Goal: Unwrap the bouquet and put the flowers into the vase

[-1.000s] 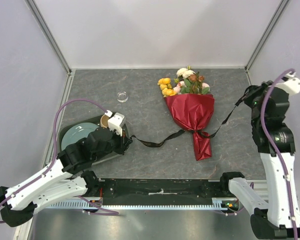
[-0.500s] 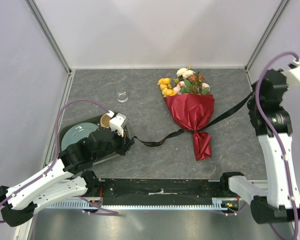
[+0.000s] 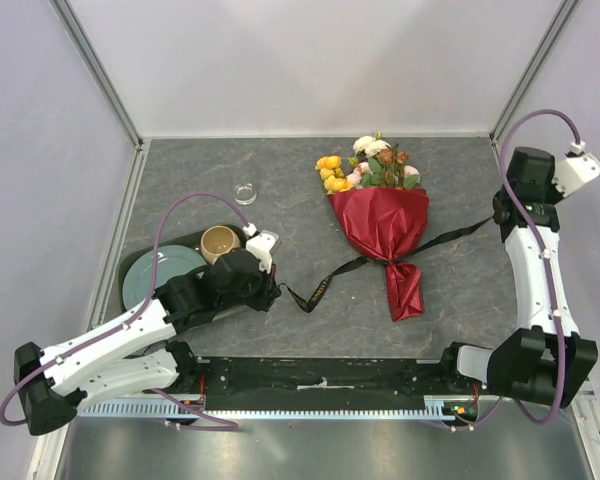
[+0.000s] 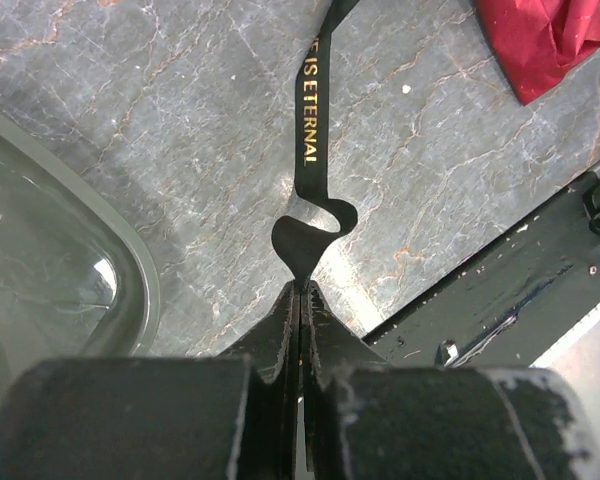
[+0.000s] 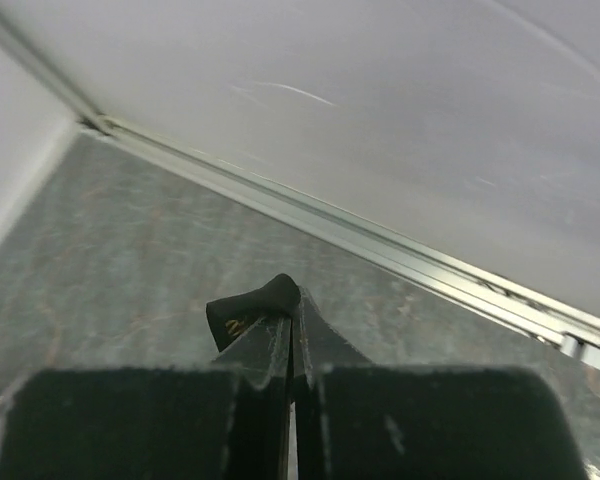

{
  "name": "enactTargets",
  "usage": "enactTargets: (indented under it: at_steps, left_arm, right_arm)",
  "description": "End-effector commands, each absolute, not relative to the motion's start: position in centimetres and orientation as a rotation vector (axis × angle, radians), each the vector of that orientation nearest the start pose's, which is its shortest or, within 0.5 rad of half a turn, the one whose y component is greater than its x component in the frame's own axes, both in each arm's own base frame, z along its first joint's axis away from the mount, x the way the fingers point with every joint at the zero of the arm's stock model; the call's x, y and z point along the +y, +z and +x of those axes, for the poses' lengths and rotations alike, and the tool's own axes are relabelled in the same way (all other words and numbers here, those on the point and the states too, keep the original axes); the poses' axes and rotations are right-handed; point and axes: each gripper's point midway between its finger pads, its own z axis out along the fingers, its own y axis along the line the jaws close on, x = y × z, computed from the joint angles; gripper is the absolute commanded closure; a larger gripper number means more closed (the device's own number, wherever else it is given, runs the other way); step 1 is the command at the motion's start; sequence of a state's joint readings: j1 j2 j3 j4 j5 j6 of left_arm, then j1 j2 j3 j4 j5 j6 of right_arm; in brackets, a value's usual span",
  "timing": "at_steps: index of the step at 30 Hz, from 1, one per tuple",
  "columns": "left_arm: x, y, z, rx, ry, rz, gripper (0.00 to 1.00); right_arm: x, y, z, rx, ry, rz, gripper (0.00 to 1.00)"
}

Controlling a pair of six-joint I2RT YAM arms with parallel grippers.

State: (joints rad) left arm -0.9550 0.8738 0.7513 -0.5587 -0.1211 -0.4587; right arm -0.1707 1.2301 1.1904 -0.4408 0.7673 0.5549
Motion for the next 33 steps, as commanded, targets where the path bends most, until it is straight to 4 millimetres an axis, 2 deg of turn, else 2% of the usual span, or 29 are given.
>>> enactTargets:
  at_steps: [1, 2, 3, 4, 5, 6, 7, 9, 10, 12, 13, 15, 16, 17, 18, 20, 21, 22, 23, 24, 25, 26, 27, 28, 29, 30, 31, 32, 33]
  left_arm:
    - [-23.3, 16.5, 15.8, 2.275, -0.679, 0.488, 0.96]
    - [-23.4, 16.6, 15.7, 2.270, -0.687, 0.516, 0.94]
    - [-23.7, 16.7, 15.2, 2.269, -0.715, 0.552, 0.91]
    - [-24.0, 17.3, 15.1, 2.250, -0.727, 0.587, 0.71]
    - [-24.0, 17.5, 15.0, 2.245, -0.733, 0.599, 0.59]
    - [-24.4, 17.9, 14.7, 2.241, -0.763, 0.623, 0.50]
    - [-24.8, 18.8, 14.6, 2.221, -0.789, 0.638, 0.32]
    - [-25.7, 19.9, 14.1, 2.207, -0.861, 0.666, 0.17]
    - [-26.3, 21.2, 14.1, 2.177, -0.905, 0.656, 0.03]
    - [-27.1, 22.5, 13.9, 2.147, -0.968, 0.657, 0.01]
    - [-27.7, 23.8, 14.1, 2.103, -1.007, 0.645, 0.02]
    - [-29.1, 24.4, 13.9, 2.072, -1.069, 0.691, 0.04]
    - [-30.0, 25.5, 14.1, 2.024, -1.098, 0.715, 0.10]
    - [-30.7, 25.7, 14.2, 2.015, -1.118, 0.736, 0.15]
    - [-31.9, 24.6, 14.4, 2.051, -1.130, 0.772, 0.20]
    - [-33.8, 24.7, 15.2, 2.030, -1.163, 0.782, 0.35]
    - [-34.4, 24.3, 15.7, 2.042, -1.166, 0.775, 0.41]
    - [-35.7, 22.9, 16.4, 2.089, -1.171, 0.762, 0.49]
    - [-36.7, 23.1, 16.9, 2.064, -1.192, 0.759, 0.52]
    - [-37.6, 23.0, 17.2, 2.059, -1.214, 0.763, 0.56]
    - [-38.7, 21.1, 17.7, 2.109, -1.211, 0.761, 0.57]
    - [-39.4, 20.7, 18.1, 2.112, -1.217, 0.761, 0.57]
    - [-40.5, 21.1, 18.9, 2.092, -1.232, 0.759, 0.59]
    - [-41.5, 19.2, 19.4, 2.139, -1.219, 0.771, 0.61]
    - [-42.3, 18.6, 19.8, 2.153, -1.219, 0.779, 0.63]
    - [-43.3, 19.4, 20.6, 2.130, -1.226, 0.775, 0.75]
    - [-43.8, 19.0, 21.0, 2.145, -1.224, 0.762, 0.85]
    - [-44.4, 17.3, 21.6, 2.182, -1.201, 0.750, 0.93]
    - [-45.1, 17.6, 22.4, 2.154, -1.200, 0.721, 0.98]
  right_arm:
    - [-18.9, 23.5, 31.3, 1.625, -0.522, 1.254, 1.00]
    - [-19.7, 22.6, 30.3, 1.630, -0.537, 1.298, 0.96]
    - [-19.8, 21.8, 29.9, 1.647, -0.542, 1.309, 0.86]
    - [-19.7, 20.6, 29.3, 1.686, -0.553, 1.311, 0.43]
    - [-19.7, 19.8, 28.6, 1.725, -0.571, 1.323, 0.15]
    - [-19.6, 19.4, 28.3, 1.754, -0.574, 1.321, 0.02]
    - [-19.3, 19.2, 28.3, 1.790, -0.565, 1.303, 0.02]
    - [-18.6, 18.8, 28.0, 1.860, -0.548, 1.273, 0.02]
    - [-17.2, 18.8, 28.7, 1.911, -0.454, 1.230, 0.02]
    - [-15.0, 19.4, 29.6, 1.940, -0.334, 1.149, 0.02]
    - [-12.5, 19.2, 30.5, 1.988, -0.257, 1.066, 0.02]
    - [-8.3, 19.4, 31.5, 2.049, -0.123, 0.931, 0.02]
    - [-5.0, 19.1, 32.0, 2.090, -0.045, 0.857, 0.02]
    - [-2.2, 19.3, 32.4, 2.112, 0.077, 0.788, 0.02]
    - [-0.3, 18.1, 32.2, 2.155, 0.155, 0.751, 0.03]
    - [5.2, 18.0, 32.3, 2.183, 0.336, 0.628, 0.09]
    - [7.3, 17.8, 31.9, 2.205, 0.426, 0.567, 0.10]
    - [9.5, 16.8, 31.1, 2.239, 0.463, 0.501, 0.12]
    - [11.1, 17.0, 30.8, 2.236, 0.523, 0.448, 0.14]
    - [12.0, 16.1, 30.2, 2.260, 0.544, 0.412, 0.16]
    - [13.2, 15.6, 29.5, 2.282, 0.567, 0.364, 0.21]
    - [13.6, 15.0, 29.0, 2.300, 0.577, 0.357, 0.25]
    - [14.0, 13.3, 28.0, 2.346, 0.590, 0.348, 0.30]
    - [14.1, 12.8, 27.7, 2.347, 0.600, 0.342, 0.41]
    - [14.0, 12.2, 27.4, 2.356, 0.591, 0.344, 0.48]
    - [13.3, 10.9, 26.8, 2.374, 0.551, 0.368, 0.52]
    - [12.1, 10.9, 27.0, 2.338, 0.486, 0.408, 0.65]
    - [11.5, 10.7, 27.0, 2.323, 0.454, 0.435, 0.70]
    - [11.0, 10.2, 26.6, 2.319, 0.437, 0.469, 0.73]
